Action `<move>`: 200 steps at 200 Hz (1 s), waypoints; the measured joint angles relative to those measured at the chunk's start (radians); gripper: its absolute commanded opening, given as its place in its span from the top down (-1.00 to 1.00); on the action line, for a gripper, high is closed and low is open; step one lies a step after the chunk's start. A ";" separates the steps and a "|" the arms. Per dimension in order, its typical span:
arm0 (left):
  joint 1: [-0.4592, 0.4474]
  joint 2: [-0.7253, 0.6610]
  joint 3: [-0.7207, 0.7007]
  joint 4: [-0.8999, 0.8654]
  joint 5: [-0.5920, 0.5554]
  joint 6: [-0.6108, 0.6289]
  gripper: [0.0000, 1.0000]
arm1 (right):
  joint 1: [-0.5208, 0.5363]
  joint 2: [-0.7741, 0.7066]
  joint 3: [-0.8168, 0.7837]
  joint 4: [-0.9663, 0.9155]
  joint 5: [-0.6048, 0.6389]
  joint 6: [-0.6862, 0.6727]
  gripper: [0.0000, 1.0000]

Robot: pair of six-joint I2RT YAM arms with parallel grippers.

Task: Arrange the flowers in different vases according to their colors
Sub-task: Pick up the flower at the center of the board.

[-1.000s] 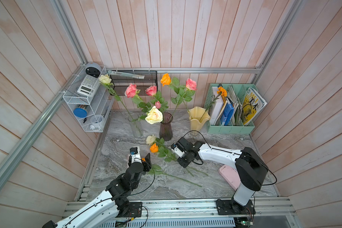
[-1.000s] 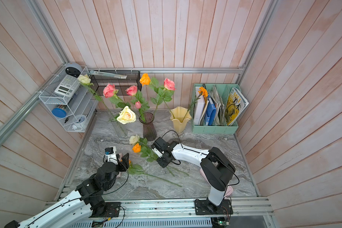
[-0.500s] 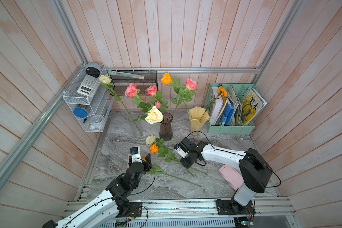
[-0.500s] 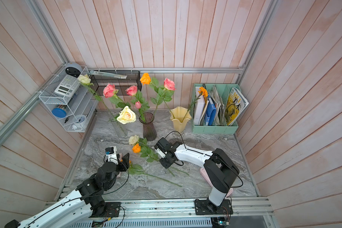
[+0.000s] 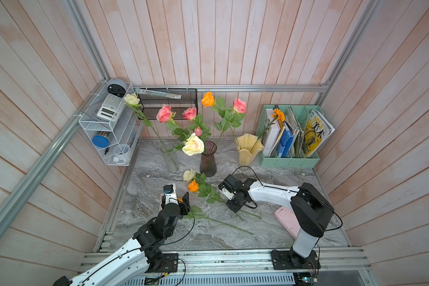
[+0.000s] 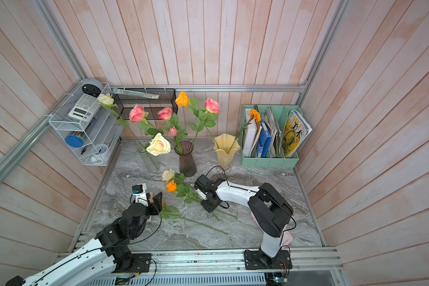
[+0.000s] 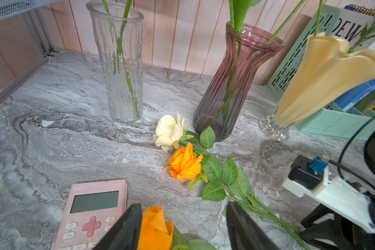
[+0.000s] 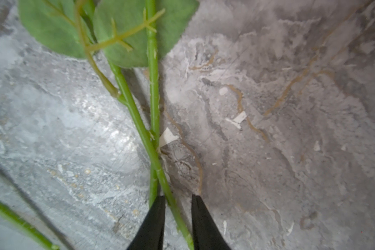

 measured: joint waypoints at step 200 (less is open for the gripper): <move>0.000 -0.023 -0.003 -0.002 0.009 0.010 -0.34 | 0.029 -0.069 -0.039 0.043 -0.029 -0.043 1.00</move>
